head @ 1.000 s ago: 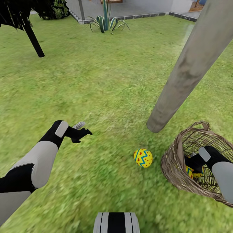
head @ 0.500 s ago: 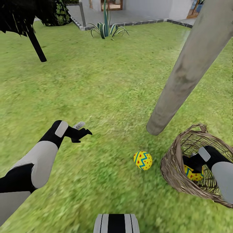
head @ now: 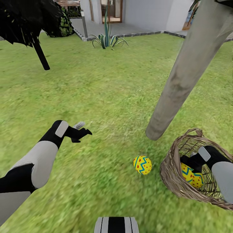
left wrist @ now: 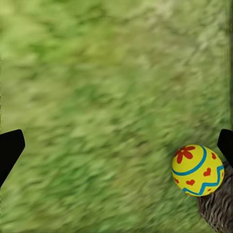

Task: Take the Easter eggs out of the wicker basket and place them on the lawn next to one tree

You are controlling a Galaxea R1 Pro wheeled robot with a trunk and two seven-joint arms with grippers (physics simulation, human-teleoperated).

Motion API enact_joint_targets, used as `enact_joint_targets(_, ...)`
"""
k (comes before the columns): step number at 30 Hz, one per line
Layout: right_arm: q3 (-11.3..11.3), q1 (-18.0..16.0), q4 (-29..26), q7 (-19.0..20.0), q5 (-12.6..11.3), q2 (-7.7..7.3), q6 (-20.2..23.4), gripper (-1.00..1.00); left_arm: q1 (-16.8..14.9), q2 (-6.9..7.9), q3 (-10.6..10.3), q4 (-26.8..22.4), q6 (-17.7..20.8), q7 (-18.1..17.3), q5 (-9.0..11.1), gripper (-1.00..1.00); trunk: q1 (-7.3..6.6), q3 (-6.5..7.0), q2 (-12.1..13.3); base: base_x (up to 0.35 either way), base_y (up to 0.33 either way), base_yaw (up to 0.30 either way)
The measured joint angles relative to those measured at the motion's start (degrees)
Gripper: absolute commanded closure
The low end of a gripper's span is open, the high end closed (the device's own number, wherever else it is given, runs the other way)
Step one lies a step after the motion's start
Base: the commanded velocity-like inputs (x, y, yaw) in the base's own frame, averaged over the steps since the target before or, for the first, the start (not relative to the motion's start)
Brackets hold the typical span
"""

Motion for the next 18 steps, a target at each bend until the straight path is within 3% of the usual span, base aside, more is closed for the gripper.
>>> enact_joint_targets(6, -0.1, 0.0, 0.0, 0.0, -0.1, 0.07, -0.1, 1.0, 0.0, -0.24, 0.0, 0.1, 0.0, -0.1, 0.0, -1.0, -0.14, 1.33, 0.1, -0.131, 0.0, 0.0)
enact_joint_targets(13, -0.1, 0.0, -0.2, -0.1, 0.1, 0.07, -0.4, 1.0, 0.0, -0.34, -0.1, 0.2, 0.0, -0.1, -0.1, -1.0, -0.34, 2.88, 0.2, -0.012, 0.0, 0.0)
enact_joint_targets(18, 0.0, 0.0, -3.5, -0.4, 0.2, 0.06, -0.5, 1.0, 0.0, -0.25, -0.1, 0.3, 0.0, -0.1, -0.2, -1.0, -0.45, 3.99, 0.2, -0.099, 0.0, 0.0)
